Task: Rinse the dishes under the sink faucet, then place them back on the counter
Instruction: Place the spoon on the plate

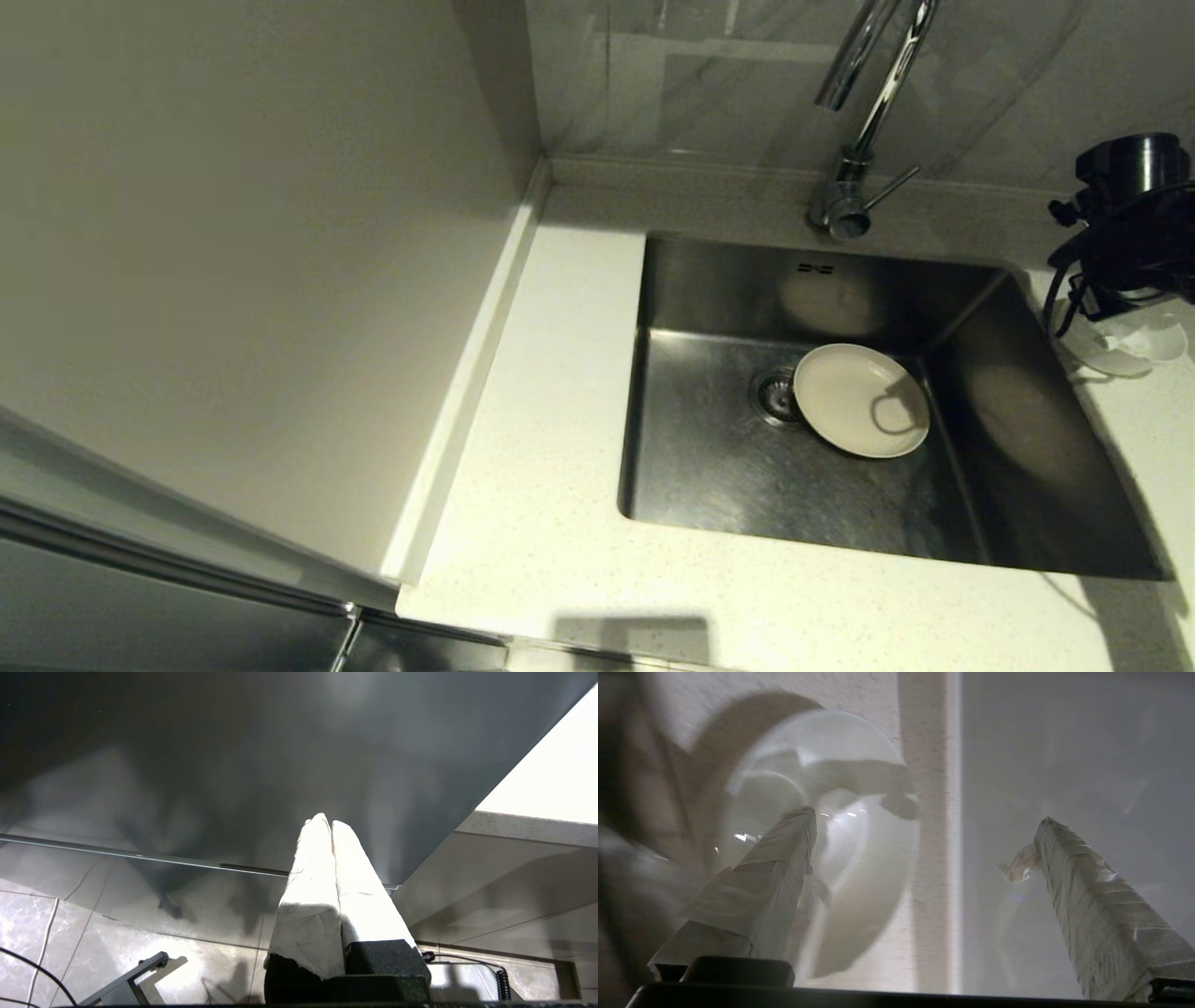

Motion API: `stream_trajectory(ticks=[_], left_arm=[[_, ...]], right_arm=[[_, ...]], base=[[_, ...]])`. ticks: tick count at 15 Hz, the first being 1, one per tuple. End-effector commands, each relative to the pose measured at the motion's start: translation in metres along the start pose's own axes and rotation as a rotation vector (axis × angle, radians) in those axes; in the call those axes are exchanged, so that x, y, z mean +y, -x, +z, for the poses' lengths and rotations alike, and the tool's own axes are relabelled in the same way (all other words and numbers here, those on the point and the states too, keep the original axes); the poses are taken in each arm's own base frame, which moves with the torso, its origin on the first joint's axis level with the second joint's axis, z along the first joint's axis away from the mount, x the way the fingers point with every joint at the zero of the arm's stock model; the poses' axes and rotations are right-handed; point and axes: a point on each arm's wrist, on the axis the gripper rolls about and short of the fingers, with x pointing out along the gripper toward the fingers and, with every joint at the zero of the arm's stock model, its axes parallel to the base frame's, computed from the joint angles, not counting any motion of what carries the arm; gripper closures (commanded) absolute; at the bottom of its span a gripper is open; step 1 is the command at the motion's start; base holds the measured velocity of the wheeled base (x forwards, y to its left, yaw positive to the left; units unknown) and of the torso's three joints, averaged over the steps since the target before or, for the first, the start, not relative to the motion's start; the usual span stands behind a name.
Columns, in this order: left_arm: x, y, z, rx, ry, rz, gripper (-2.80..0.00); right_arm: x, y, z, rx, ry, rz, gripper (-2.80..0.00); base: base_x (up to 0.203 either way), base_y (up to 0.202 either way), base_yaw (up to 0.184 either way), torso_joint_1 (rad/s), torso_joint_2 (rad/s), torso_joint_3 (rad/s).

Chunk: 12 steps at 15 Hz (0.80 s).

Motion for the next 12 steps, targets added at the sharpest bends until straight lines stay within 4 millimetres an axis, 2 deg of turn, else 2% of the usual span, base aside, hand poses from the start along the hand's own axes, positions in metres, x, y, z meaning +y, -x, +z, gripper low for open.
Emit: stream_trajectory(ticks=[1, 5, 12], left_arm=[[0.0, 0.0, 0.0, -0.003, 0.001, 0.001, 0.0], [0.0, 0.0, 0.0, -0.003, 0.001, 0.001, 0.0], [0.0, 0.0, 0.0, -0.003, 0.001, 0.001, 0.0]], right_arm=[[0.002, 0.002, 0.001, -0.002, -0.073, 0.003, -2.8], [0.001, 0.002, 0.0, 0.018, -0.201, 0.015, -2.8], [0.0, -0.005, -0.012, 0.114, -0.179, -0.052, -2.8]], base=[[0.0, 0.0, 0.0, 0.0, 0.0, 0.0], [0.0, 0.0, 0.0, 0.0, 0.0, 0.0], [0.0, 0.0, 0.0, 0.0, 0.0, 0.0]])
